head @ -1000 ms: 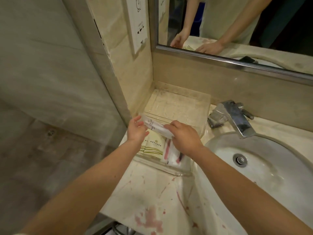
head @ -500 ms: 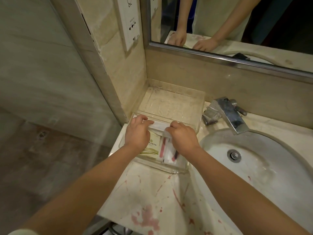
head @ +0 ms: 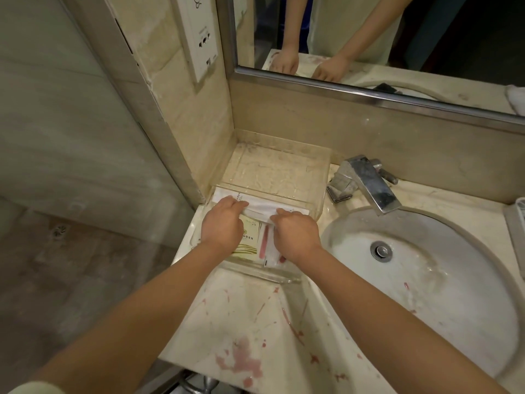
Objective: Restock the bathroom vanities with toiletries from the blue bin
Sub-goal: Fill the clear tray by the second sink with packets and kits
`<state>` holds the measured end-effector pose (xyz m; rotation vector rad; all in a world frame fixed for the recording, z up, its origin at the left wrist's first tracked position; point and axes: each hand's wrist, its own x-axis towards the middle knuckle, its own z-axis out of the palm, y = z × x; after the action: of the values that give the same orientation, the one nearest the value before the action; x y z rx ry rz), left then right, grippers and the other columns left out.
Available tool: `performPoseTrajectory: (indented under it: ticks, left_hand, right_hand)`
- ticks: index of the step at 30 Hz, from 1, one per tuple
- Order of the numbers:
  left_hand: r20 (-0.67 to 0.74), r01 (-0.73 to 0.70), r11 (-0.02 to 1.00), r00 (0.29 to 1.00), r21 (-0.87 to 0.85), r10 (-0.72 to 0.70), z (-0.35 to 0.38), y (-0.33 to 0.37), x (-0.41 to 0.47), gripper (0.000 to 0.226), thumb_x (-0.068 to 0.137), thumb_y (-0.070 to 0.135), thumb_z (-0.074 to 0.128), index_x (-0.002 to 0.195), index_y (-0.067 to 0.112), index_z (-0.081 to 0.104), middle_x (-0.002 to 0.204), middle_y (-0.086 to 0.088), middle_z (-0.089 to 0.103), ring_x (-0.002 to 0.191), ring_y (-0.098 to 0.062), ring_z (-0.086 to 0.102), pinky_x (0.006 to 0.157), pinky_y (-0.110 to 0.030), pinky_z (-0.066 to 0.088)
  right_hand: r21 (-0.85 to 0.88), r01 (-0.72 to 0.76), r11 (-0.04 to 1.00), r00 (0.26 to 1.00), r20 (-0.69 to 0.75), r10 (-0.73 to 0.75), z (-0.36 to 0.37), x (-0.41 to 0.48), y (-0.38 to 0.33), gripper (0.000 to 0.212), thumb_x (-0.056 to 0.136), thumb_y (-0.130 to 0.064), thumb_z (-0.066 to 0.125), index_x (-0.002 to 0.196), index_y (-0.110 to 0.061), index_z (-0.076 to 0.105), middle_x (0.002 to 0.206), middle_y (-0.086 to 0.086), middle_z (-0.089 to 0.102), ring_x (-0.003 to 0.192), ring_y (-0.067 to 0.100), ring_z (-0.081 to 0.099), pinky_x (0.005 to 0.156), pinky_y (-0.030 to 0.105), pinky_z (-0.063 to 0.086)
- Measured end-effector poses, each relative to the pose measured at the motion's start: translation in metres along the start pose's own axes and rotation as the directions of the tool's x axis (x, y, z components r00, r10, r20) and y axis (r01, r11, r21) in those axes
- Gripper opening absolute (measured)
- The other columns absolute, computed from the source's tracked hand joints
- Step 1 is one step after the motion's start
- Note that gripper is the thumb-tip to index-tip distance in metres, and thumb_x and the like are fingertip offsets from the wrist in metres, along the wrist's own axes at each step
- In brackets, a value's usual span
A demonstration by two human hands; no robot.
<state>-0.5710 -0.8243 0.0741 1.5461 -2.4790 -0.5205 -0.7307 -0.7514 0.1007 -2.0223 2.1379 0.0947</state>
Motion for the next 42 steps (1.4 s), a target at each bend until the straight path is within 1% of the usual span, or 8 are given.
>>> performPoseTrajectory:
  ticks: [2,4,6,8,11,16,33,42]
  left_hand:
    - [0.063,0.021,1.0,0.998,0.021,-0.022,0.0,0.003,-0.001,0.057,0.086,0.002,0.045,0.14,0.021,0.045,0.136,-0.004,0.048,0.124,-0.025,0.046,0.097,-0.036,0.043]
    - [0.134,0.028,0.999,0.99,0.031,-0.032,-0.002,0.006,-0.002,0.058,0.088,0.005,0.043,0.144,0.021,0.039,0.147,-0.005,0.041,0.14,-0.027,0.03,0.114,-0.038,0.028]
    - [0.163,0.018,1.0,0.986,0.014,-0.02,-0.005,0.007,-0.005,0.056,0.09,0.008,0.044,0.144,0.018,0.038,0.152,-0.003,0.036,0.148,-0.023,0.014,0.121,-0.038,0.01]
    - [0.155,0.017,1.0,0.988,-0.008,-0.016,-0.01,0.008,-0.013,0.053,0.09,0.01,0.046,0.143,0.017,0.04,0.152,-0.003,0.036,0.149,-0.02,0.01,0.122,-0.038,0.006]
    - [0.126,0.042,0.999,0.991,-0.035,-0.037,-0.019,0.013,-0.029,0.05,0.091,0.013,0.048,0.14,0.017,0.045,0.15,-0.005,0.039,0.147,-0.023,0.018,0.12,-0.037,0.016]
    - [0.117,0.077,0.995,0.991,-0.065,-0.069,-0.035,0.023,-0.062,0.05,0.092,0.018,0.049,0.142,0.02,0.044,0.141,-0.003,0.047,0.127,-0.023,0.045,0.101,-0.034,0.04]
    - [0.089,0.003,0.982,0.996,-0.19,0.014,-0.05,0.033,-0.192,0.052,0.091,0.024,0.054,0.141,0.022,0.044,0.145,0.001,0.045,0.129,-0.019,0.047,0.102,-0.037,0.044]
    - [0.051,0.034,0.982,0.998,-0.185,-0.025,-0.054,0.031,-0.236,0.055,0.091,0.028,0.054,0.144,0.02,0.041,0.143,0.0,0.046,0.128,-0.017,0.047,0.103,-0.033,0.042]
  right_hand:
    - [0.028,-0.005,1.0,0.999,0.031,0.004,-0.001,0.0,0.001,0.031,0.09,-0.01,0.044,0.112,-0.017,0.064,0.12,0.002,0.06,0.097,0.027,0.062,0.067,0.031,0.038]
    - [0.092,-0.035,0.995,0.996,0.089,0.026,-0.002,-0.001,0.002,0.041,0.092,-0.011,0.043,0.128,-0.02,0.059,0.141,0.002,0.051,0.112,0.027,0.06,0.08,0.034,0.045]
    - [0.17,-0.067,0.983,0.987,0.154,0.041,-0.005,-0.005,0.001,0.049,0.093,-0.012,0.04,0.14,-0.023,0.05,0.145,0.002,0.046,0.12,0.027,0.056,0.091,0.037,0.045]
    - [0.211,-0.076,0.975,0.986,0.164,0.041,-0.008,-0.012,0.0,0.051,0.093,-0.014,0.04,0.143,-0.024,0.046,0.141,0.001,0.05,0.12,0.027,0.055,0.092,0.038,0.045]
    - [0.233,-0.095,0.968,0.991,0.118,0.069,-0.012,-0.027,-0.001,0.049,0.092,-0.018,0.042,0.14,-0.024,0.048,0.139,0.002,0.053,0.12,0.027,0.055,0.092,0.037,0.046]
    - [0.233,-0.123,0.965,0.99,0.1,0.102,-0.02,-0.059,-0.011,0.047,0.093,-0.022,0.043,0.139,-0.02,0.048,0.14,0.005,0.052,0.121,0.028,0.053,0.092,0.038,0.046]
    - [0.243,-0.103,0.965,0.995,0.01,0.103,-0.033,-0.192,-0.069,0.056,0.093,-0.024,0.048,0.148,-0.023,0.035,0.149,0.002,0.041,0.131,0.026,0.044,0.104,0.038,0.04]
    - [0.168,0.006,0.986,1.0,-0.002,-0.006,-0.035,-0.223,-0.086,0.06,0.089,-0.027,0.052,0.147,-0.023,0.036,0.148,0.002,0.042,0.132,0.024,0.043,0.105,0.036,0.039]
